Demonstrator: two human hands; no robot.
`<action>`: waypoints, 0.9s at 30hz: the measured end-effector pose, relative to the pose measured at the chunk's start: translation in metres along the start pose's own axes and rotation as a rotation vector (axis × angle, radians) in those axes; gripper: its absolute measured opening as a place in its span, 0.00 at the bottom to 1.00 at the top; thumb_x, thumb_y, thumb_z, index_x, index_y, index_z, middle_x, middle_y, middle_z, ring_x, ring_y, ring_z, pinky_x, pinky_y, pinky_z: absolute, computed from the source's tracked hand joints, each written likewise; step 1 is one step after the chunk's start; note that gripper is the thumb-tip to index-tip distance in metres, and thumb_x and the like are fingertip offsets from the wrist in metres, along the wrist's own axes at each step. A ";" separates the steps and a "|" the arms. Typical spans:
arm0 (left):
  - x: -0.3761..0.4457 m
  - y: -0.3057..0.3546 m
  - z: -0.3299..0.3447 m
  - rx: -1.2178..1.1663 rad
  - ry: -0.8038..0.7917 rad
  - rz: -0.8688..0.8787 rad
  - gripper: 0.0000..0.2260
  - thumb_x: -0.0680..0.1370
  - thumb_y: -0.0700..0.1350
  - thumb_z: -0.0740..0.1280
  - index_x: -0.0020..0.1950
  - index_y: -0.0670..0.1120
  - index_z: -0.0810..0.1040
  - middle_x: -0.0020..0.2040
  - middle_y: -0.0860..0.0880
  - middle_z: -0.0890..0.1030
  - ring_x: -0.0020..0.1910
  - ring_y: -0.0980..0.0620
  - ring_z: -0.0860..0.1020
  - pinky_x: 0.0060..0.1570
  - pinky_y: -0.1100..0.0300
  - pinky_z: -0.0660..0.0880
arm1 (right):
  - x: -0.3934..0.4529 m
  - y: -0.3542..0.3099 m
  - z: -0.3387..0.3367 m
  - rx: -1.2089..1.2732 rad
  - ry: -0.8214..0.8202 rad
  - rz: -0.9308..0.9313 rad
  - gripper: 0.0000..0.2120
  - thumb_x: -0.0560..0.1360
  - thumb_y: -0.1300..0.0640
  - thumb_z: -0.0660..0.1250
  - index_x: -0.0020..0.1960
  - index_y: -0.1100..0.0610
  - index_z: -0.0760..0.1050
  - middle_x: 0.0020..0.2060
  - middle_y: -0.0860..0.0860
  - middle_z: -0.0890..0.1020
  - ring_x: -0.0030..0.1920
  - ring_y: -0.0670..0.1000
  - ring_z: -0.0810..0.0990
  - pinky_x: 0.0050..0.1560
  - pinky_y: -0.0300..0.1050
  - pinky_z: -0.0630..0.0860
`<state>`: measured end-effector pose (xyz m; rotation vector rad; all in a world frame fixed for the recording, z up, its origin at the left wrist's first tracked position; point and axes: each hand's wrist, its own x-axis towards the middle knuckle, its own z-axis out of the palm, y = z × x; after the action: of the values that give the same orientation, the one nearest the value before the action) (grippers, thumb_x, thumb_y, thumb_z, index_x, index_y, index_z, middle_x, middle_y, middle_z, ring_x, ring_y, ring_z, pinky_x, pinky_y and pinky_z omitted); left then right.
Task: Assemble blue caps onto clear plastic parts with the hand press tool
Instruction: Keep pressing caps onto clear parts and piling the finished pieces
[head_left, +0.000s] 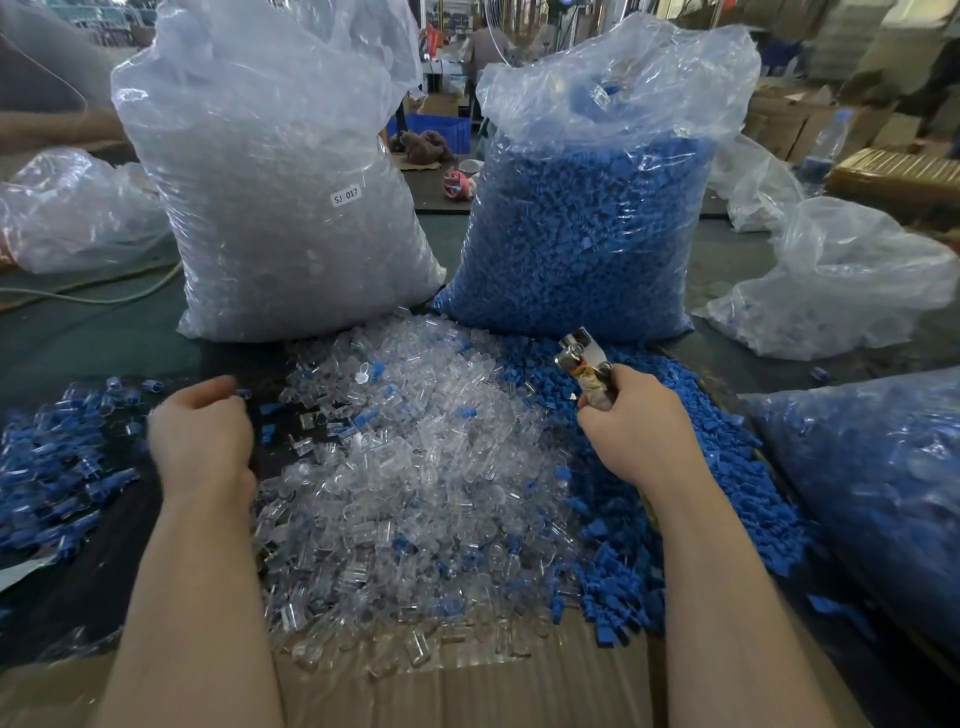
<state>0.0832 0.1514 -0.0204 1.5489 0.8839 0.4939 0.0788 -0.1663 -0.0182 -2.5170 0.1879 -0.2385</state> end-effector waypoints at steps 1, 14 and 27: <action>0.001 -0.003 0.002 0.157 -0.046 0.071 0.19 0.77 0.34 0.61 0.64 0.48 0.79 0.59 0.46 0.78 0.54 0.47 0.77 0.53 0.54 0.76 | 0.000 0.000 0.000 -0.009 0.000 0.010 0.03 0.74 0.54 0.63 0.42 0.52 0.71 0.34 0.50 0.78 0.35 0.53 0.75 0.31 0.45 0.65; -0.018 -0.006 0.011 0.788 -0.282 0.320 0.08 0.74 0.36 0.70 0.48 0.47 0.85 0.45 0.45 0.84 0.46 0.43 0.80 0.43 0.57 0.73 | -0.004 -0.001 0.001 -0.244 -0.043 0.214 0.10 0.75 0.54 0.64 0.39 0.53 0.65 0.36 0.52 0.74 0.34 0.51 0.71 0.29 0.43 0.61; -0.062 0.011 0.047 0.506 -0.566 0.437 0.06 0.75 0.42 0.73 0.49 0.52 0.83 0.38 0.57 0.80 0.24 0.61 0.74 0.24 0.69 0.66 | -0.006 -0.012 0.000 -0.320 -0.105 0.263 0.10 0.74 0.53 0.67 0.39 0.54 0.67 0.36 0.51 0.74 0.33 0.51 0.70 0.28 0.43 0.61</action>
<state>0.0822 0.0737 -0.0079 2.2150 0.2268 0.1088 0.0736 -0.1554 -0.0127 -2.7731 0.5487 0.0335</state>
